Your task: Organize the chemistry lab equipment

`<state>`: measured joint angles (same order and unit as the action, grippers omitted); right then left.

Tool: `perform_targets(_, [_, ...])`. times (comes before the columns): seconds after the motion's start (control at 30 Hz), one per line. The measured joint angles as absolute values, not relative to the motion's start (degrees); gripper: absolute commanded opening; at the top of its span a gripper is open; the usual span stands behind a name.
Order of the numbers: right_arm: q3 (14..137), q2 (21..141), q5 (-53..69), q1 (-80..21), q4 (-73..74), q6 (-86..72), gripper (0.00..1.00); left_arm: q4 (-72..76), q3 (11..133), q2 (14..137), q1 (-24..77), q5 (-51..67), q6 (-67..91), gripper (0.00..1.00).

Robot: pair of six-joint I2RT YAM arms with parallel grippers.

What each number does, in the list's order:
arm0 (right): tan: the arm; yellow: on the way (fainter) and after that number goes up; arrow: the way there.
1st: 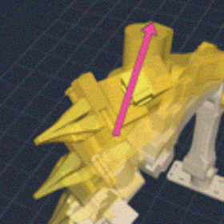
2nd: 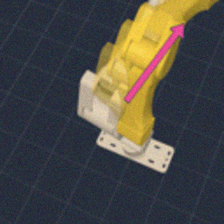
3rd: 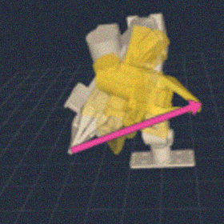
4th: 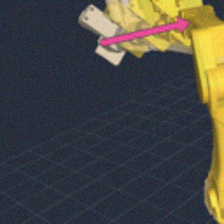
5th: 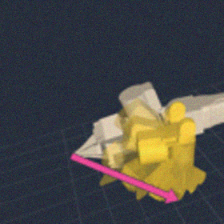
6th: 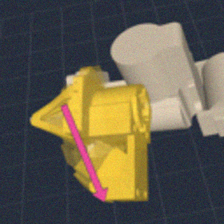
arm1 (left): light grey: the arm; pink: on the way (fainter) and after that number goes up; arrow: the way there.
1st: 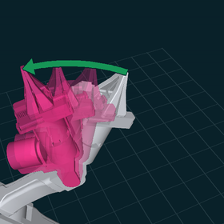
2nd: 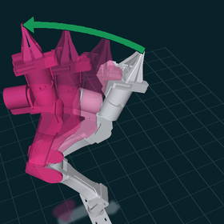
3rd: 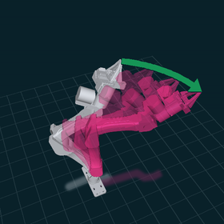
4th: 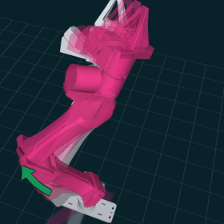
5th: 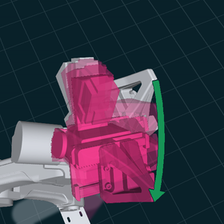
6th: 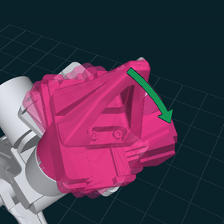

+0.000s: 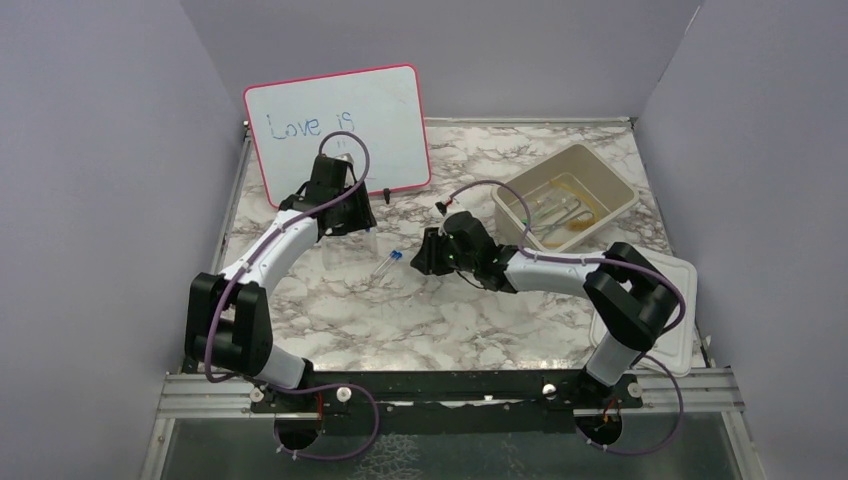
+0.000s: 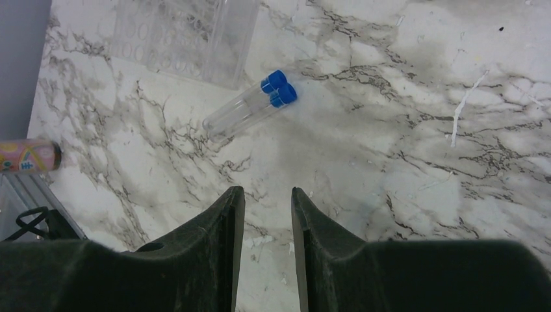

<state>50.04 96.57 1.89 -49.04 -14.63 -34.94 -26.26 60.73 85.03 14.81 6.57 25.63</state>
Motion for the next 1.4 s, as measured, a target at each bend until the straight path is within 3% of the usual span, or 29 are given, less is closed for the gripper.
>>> perform_targets(0.33, [55.37,100.12,0.56,-49.04,-10.57,-34.87,0.37,-26.24,61.41,84.88,14.81,4.56,24.69,0.59])
perform_targets(0.83, [58.04,103.44,0.56,-49.04,-9.65,-33.87,0.37,-26.28,61.41,88.03,14.81,3.51,23.75,0.36])
perform_targets(1.13, [59.35,104.62,0.49,-49.04,-9.08,-33.34,0.37,-26.28,61.41,88.03,14.85,3.57,23.49,0.56])
perform_targets(1.4, [68.25,110.26,-1.50,-49.12,-2.98,-32.95,0.38,-26.33,61.45,85.34,14.85,3.53,23.49,0.59])
